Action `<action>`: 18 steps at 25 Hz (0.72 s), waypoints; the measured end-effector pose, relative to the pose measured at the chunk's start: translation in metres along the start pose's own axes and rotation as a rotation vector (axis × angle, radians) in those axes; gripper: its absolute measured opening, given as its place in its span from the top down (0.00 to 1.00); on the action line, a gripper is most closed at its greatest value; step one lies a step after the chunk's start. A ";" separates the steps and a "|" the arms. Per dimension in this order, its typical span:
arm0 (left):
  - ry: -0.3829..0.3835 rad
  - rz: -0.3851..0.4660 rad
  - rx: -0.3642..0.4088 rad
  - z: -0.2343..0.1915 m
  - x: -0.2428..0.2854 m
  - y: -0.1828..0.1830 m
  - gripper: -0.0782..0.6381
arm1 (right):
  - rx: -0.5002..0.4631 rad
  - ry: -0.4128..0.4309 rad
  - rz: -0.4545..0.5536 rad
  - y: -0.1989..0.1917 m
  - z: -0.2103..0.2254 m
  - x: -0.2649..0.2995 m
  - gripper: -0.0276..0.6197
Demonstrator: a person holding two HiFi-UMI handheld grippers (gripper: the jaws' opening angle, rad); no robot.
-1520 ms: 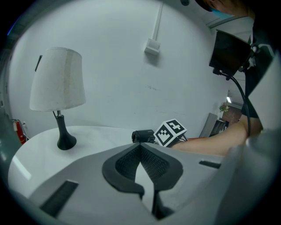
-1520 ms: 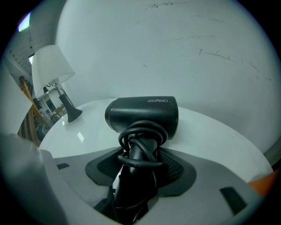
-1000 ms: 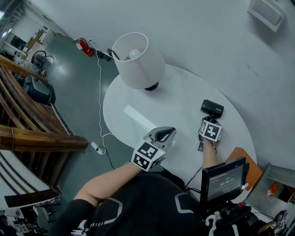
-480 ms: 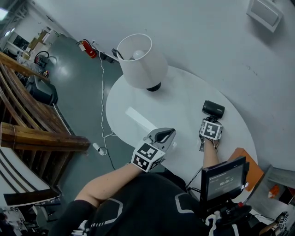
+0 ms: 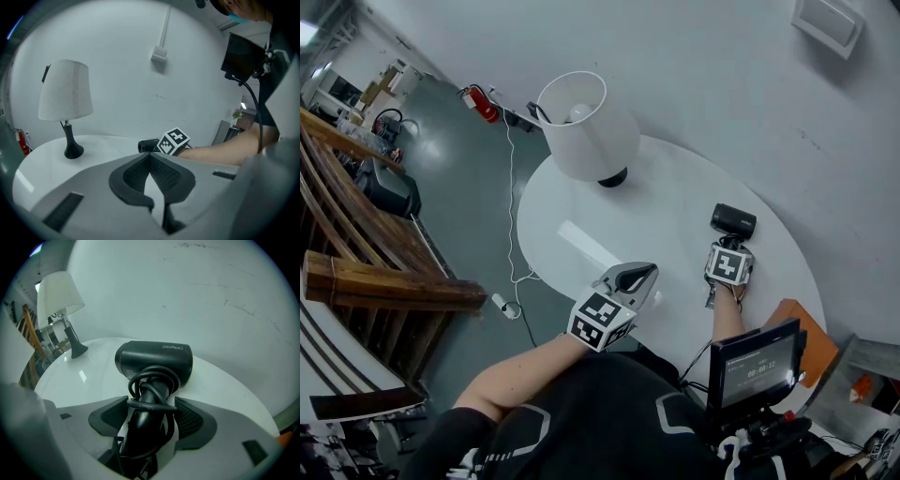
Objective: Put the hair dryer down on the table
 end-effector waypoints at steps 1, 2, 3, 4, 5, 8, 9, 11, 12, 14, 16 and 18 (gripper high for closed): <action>-0.001 -0.001 0.002 0.001 0.000 0.000 0.88 | 0.002 -0.004 0.010 -0.001 0.002 -0.001 0.50; -0.002 -0.002 0.002 0.001 0.000 0.000 0.88 | 0.003 -0.005 0.023 -0.001 0.003 -0.002 0.50; -0.004 -0.002 0.002 0.002 0.001 -0.001 0.88 | 0.008 -0.001 0.035 -0.002 0.004 -0.003 0.50; -0.005 -0.002 0.001 0.002 0.002 -0.001 0.88 | 0.014 0.005 0.047 -0.002 0.005 -0.005 0.50; -0.008 -0.001 0.000 0.002 0.003 -0.002 0.88 | 0.019 0.007 0.061 -0.002 0.005 -0.007 0.50; -0.022 -0.003 -0.001 0.004 0.007 -0.003 0.88 | 0.019 0.008 0.106 -0.002 0.005 -0.014 0.50; -0.027 0.000 0.002 0.005 0.008 -0.003 0.88 | 0.015 0.005 0.115 -0.003 0.005 -0.017 0.50; -0.030 0.020 0.026 0.005 0.006 -0.001 0.88 | -0.009 -0.009 0.131 -0.004 0.003 -0.025 0.50; -0.028 0.034 0.044 0.005 0.002 -0.001 0.88 | -0.021 -0.016 0.138 -0.004 0.001 -0.032 0.50; -0.028 0.060 0.061 0.002 -0.007 -0.001 0.88 | -0.033 -0.024 0.157 -0.005 -0.006 -0.045 0.50; -0.036 0.077 0.056 -0.002 -0.015 -0.001 0.88 | -0.025 -0.036 0.178 -0.006 -0.013 -0.060 0.50; -0.058 0.092 0.058 -0.006 -0.022 0.001 0.88 | -0.011 -0.064 0.203 -0.005 -0.015 -0.076 0.50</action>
Point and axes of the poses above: the fingertips, and each gripper's own axes: x forward along the fingers, z to its right, y out of its top, the point moved 10 cm from there along -x, backward along the fingers, and after that the axes turned 4 degrees about -x, right-handed, at the moved point
